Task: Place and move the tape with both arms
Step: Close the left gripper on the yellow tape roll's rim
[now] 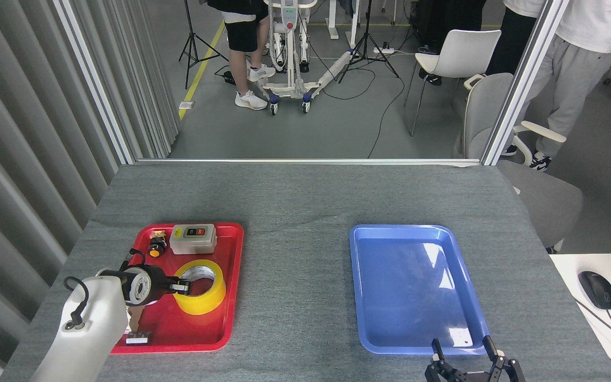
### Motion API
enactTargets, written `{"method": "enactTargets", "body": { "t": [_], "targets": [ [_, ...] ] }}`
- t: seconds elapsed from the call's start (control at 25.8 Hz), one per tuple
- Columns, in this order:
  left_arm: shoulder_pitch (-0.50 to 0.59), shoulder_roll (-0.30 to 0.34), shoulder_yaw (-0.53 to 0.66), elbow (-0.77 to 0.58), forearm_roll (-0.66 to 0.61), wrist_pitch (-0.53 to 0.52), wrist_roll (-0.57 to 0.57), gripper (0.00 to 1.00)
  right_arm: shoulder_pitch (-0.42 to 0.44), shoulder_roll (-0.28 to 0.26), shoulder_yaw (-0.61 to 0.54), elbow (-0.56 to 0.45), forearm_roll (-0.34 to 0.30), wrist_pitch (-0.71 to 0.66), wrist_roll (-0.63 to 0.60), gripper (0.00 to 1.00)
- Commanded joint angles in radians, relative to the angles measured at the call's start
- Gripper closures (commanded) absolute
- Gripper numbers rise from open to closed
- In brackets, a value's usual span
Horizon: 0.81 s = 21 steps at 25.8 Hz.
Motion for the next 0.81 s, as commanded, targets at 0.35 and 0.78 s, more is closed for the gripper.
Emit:
{"method": "enactTargets", "body": {
  "t": [0.35, 0.78],
  "targets": [
    [0.000, 0.015, -0.005, 0.016, -0.002, 0.000, 0.036, 0.80, -0.011, 0.001, -0.012, -0.018, -0.012, -0.003, -0.003, 0.00],
    [0.086, 0.035, 0.167, -0.188, 0.079, -0.119, 0.202, 0.91, -0.034, -0.011, -0.015, -0.014, -0.015, -0.004, 0.006, 0.00]
  ]
}}
